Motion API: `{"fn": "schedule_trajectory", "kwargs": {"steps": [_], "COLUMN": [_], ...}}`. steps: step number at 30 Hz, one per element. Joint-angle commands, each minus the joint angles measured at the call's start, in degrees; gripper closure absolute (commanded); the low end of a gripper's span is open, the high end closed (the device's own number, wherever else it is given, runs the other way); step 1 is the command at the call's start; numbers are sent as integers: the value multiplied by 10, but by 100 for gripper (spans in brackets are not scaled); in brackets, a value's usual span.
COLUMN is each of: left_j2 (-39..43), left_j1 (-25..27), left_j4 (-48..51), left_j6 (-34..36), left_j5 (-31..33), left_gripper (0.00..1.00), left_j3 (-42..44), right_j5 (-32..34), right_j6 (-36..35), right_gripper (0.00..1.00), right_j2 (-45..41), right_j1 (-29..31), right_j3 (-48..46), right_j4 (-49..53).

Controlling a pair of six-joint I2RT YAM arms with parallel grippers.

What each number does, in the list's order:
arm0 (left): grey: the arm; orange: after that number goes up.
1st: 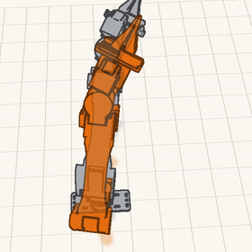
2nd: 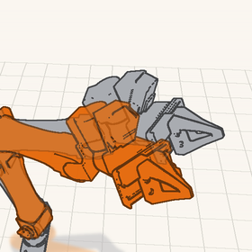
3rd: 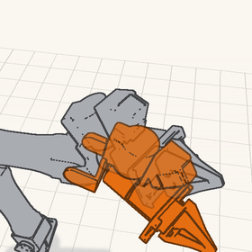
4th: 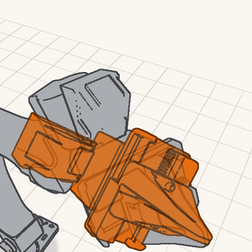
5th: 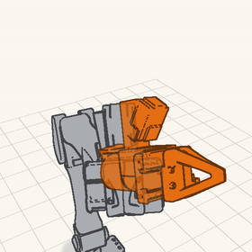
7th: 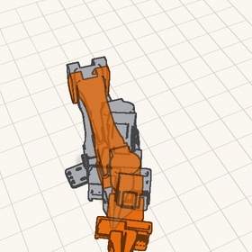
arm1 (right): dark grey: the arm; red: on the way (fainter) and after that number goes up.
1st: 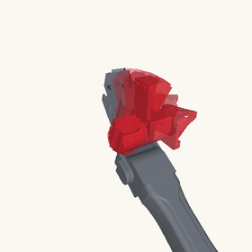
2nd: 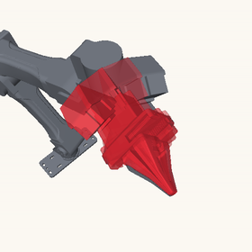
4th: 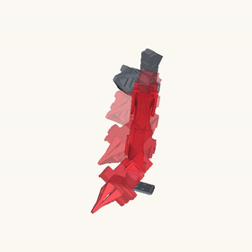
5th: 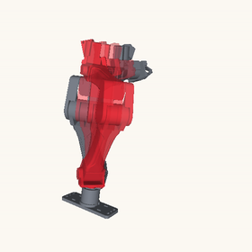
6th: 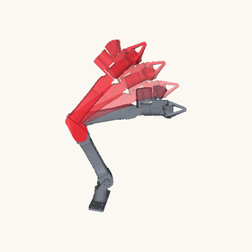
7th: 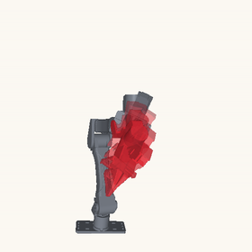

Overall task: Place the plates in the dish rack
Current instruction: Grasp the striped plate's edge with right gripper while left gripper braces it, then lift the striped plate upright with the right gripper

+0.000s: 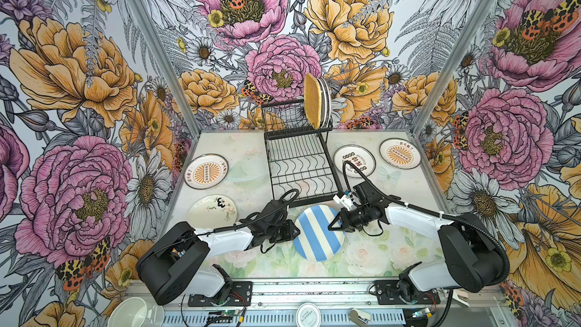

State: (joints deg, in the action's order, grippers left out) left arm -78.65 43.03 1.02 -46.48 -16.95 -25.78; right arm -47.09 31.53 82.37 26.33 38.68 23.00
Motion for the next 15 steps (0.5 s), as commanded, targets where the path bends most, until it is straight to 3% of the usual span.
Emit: {"fn": "schedule_trajectory", "kwargs": {"steps": [1, 6, 15], "left_j2": [12, 52, 146], "left_j1": [14, 9, -39], "left_j4": [11, 43, 92], "left_j6": [-1, 2, 10], "left_j5": [-5, 9, 16], "left_gripper": [65, 53, 33], "left_j3": [0, 1, 14], "right_j5": [24, 41, 129], "right_j6": [12, 25, 57], "right_gripper": [99, 100, 100], "right_j2": [-4, -38, -138], "right_j1": [10, 7, 7], "right_j3": [-7, -1, 39], "right_j4": [-16, -1, 77]}}
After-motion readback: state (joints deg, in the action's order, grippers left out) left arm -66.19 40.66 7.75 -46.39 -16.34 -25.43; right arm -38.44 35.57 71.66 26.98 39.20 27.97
